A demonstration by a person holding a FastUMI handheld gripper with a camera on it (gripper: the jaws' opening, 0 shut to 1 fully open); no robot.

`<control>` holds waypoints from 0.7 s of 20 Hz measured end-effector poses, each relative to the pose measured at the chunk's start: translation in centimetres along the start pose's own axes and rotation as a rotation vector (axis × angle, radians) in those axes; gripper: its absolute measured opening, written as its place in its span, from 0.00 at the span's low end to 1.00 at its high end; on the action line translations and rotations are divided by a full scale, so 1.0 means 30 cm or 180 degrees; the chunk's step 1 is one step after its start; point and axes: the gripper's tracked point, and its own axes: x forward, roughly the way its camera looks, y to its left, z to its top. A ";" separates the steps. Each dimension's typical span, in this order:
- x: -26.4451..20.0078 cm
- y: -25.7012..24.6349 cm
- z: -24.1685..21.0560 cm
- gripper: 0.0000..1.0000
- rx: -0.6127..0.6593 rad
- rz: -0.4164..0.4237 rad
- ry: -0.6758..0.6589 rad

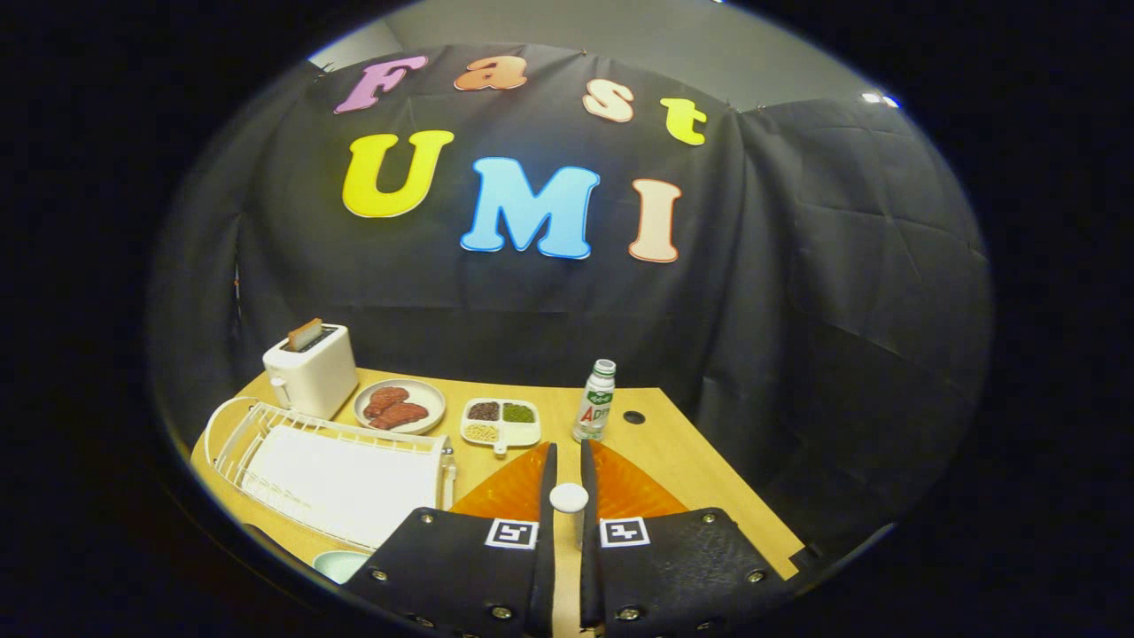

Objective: Take the plate from the dish rack, then take the spoon from the basket and place it into the plate.

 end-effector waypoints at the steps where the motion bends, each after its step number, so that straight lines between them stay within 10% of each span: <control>1: -0.020 0.039 -0.003 0.11 -0.0008 0.0084 -0.0007; 14: -0.269 0.538 -0.186 0.11 -0.0253 0.1096 0.0213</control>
